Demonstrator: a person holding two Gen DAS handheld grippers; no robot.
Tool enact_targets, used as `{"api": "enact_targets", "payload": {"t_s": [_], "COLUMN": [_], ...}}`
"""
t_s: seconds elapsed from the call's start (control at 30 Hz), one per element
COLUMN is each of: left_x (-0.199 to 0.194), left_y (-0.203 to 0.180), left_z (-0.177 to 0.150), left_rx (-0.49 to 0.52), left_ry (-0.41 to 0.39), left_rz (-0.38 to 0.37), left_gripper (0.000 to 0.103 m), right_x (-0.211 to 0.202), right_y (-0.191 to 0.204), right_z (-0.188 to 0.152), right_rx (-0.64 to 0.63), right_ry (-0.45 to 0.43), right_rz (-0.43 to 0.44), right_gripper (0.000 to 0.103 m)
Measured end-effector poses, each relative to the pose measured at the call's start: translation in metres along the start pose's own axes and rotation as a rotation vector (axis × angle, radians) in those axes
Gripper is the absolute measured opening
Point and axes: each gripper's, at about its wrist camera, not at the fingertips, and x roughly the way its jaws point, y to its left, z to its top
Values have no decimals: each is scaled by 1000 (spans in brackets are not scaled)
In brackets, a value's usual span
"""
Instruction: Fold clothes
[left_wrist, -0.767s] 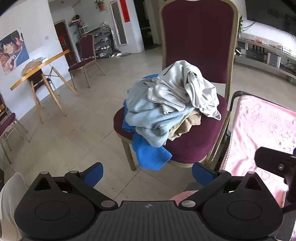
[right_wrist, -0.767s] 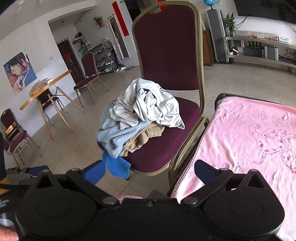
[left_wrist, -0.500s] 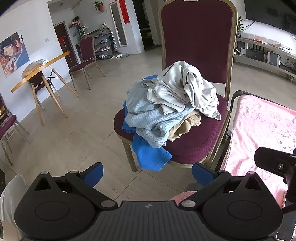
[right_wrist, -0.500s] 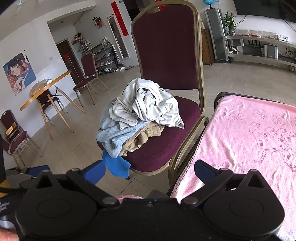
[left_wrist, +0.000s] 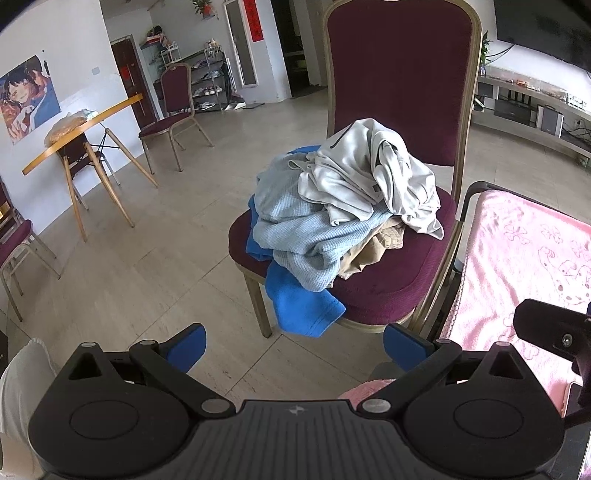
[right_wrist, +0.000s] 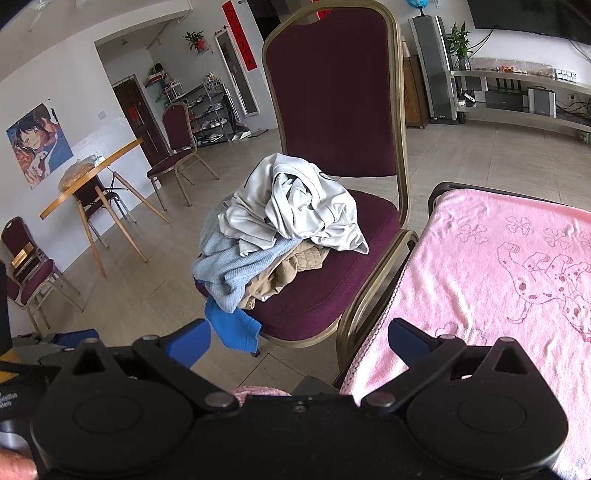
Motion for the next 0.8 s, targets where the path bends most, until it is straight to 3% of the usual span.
{"api": "enact_targets", "payload": {"t_s": [0.8], "left_x": [1], "left_y": [3], "left_z": [1], "left_rx": [-3], "left_ry": [3], "left_rz": [0], "left_gripper": [102], "right_x": [1], "right_y": [-1], "right_z": [-1], "right_rx": [5], "right_ry": [6], "right_rz": [5], "right_gripper": [103]}}
